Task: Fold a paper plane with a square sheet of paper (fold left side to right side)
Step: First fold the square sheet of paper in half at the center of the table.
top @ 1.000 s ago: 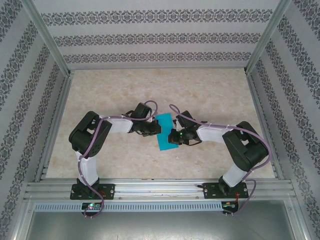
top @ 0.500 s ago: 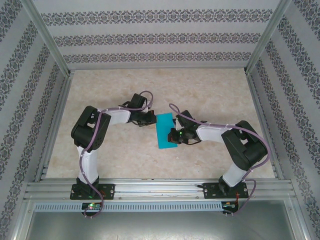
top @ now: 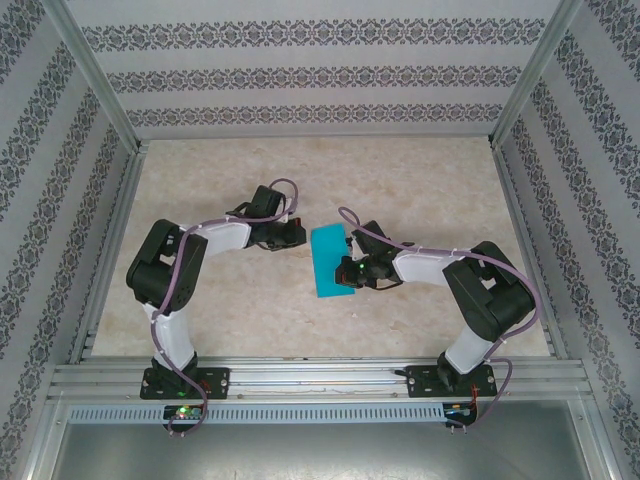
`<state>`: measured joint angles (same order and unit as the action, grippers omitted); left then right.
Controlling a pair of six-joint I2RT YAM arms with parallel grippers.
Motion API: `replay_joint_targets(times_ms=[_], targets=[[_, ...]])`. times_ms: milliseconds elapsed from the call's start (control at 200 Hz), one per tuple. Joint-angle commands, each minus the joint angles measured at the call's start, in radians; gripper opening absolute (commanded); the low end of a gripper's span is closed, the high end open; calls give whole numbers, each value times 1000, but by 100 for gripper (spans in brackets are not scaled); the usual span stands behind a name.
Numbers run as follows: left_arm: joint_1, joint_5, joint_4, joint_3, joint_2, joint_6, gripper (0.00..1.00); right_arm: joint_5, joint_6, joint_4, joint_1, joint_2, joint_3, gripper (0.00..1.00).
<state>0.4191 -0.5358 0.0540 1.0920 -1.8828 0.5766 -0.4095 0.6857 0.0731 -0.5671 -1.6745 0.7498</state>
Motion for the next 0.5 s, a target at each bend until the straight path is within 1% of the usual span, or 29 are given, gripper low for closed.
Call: replay_joint_targets(times_ms=[0, 60, 245, 385, 495], targets=[[39, -80, -81, -31, 9, 39, 1, 54, 12, 143, -3, -45, -56, 0], [46, -96, -109, -23, -14, 57, 1, 55, 12, 141, -3, -49, -56, 0], [54, -92, -94, 60, -95, 38, 1, 58, 12, 140, -4, -57, -55, 0], [51, -46, -56, 113, -139, 0, 1, 61, 12, 140, -4, -57, -58, 0], [39, -21, -53, 130, -176, -6, 1, 62, 11, 143, -4, -57, -58, 0]])
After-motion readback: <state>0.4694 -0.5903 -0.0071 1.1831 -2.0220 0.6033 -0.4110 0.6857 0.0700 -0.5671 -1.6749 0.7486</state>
